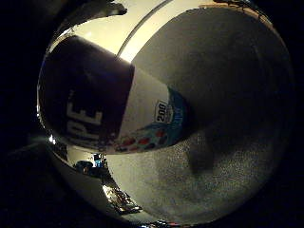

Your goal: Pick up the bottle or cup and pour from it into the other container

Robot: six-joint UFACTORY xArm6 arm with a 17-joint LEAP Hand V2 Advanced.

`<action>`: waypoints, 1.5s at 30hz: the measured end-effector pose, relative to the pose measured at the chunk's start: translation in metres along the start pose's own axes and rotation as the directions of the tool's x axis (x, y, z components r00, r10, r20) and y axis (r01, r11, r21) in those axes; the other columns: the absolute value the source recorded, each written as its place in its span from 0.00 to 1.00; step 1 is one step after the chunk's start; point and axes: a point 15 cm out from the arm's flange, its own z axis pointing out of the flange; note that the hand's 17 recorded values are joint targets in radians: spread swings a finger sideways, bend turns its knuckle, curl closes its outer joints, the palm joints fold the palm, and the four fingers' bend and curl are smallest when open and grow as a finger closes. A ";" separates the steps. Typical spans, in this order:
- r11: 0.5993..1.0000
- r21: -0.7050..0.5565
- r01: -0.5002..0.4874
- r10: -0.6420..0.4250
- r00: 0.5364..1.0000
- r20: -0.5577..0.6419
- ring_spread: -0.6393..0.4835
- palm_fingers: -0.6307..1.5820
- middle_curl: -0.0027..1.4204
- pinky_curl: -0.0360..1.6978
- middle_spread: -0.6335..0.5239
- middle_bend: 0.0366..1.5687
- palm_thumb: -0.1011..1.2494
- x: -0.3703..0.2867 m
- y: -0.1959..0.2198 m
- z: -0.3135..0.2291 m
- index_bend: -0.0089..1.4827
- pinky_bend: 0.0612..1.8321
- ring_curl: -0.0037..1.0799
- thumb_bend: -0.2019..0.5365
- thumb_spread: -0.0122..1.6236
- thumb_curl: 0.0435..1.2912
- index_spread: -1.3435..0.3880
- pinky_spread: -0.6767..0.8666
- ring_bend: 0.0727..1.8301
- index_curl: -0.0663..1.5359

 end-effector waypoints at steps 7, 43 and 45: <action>1.000 -0.004 -0.001 0.001 1.000 0.002 0.48 0.76 0.37 0.03 0.50 0.43 0.60 0.000 0.001 0.002 0.17 0.67 0.30 0.26 0.67 0.28 0.65 0.27 0.59 0.34; 0.930 -0.334 0.153 -0.200 0.973 -0.112 0.43 0.82 0.46 0.38 0.48 0.86 0.89 -0.107 0.016 0.045 0.78 0.80 0.54 0.25 0.34 0.65 0.68 0.32 0.79 0.51; 0.905 -0.389 0.173 -0.243 0.960 -0.138 0.43 0.82 0.46 0.39 0.48 0.86 0.89 -0.125 0.021 0.049 0.78 0.79 0.54 0.25 0.34 0.66 0.67 0.32 0.79 0.51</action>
